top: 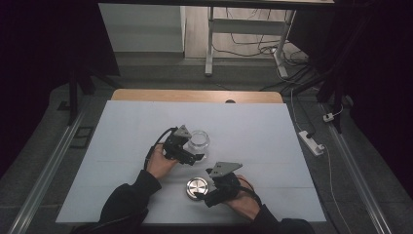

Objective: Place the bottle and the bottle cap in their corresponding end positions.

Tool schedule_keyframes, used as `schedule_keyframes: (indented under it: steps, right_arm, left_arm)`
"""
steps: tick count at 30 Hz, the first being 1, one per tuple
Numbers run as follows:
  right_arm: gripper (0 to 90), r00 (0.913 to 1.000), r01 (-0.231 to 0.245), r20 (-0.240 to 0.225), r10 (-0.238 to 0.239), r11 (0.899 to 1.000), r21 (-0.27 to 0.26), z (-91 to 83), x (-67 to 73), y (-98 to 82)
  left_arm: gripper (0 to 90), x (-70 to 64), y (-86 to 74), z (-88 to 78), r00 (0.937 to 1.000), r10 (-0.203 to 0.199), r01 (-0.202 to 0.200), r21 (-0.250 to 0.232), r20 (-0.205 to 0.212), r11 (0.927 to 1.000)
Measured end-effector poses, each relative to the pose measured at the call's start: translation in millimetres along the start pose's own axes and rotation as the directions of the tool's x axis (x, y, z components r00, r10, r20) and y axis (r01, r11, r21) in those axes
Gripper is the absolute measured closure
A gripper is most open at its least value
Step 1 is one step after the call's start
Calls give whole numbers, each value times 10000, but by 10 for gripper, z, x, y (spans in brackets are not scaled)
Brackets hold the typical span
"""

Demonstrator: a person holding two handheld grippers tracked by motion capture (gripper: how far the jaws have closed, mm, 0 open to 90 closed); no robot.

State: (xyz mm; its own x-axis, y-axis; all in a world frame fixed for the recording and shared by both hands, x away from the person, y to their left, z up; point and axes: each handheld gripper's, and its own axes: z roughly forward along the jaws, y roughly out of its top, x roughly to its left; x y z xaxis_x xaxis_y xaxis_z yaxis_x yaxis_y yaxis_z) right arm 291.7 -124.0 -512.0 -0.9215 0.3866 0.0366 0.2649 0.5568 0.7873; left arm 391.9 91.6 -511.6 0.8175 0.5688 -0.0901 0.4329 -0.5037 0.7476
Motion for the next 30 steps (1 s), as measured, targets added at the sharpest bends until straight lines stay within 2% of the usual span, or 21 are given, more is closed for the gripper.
schedule_keyframes:
  steps: [6,11,21,25,30]
  right_arm:
    - [86,9997,-231,40,232,9996,-152,-84,-51,1]
    - [78,9990,-448,72,450,9988,-214,-151,-89,1]
    - [37,9968,-771,193,777,9966,-277,-279,-128,-21]
    - [32,9960,-835,290,843,9961,-293,-329,-152,-42]
    - [14,9958,-655,606,680,9969,-430,-407,-173,-99]
  left_arm:
    - [0,-27,-78,-63,9998,-122,119,206,139,9997]
    - [0,-70,-131,-176,9990,-252,249,90,373,9996]
    - [0,-167,-255,-411,9984,-367,370,-62,433,9993]
    - [0,-208,-323,-517,9982,-450,456,-146,405,9989]
    - [0,-256,-443,-660,9976,-602,611,-245,337,9978]
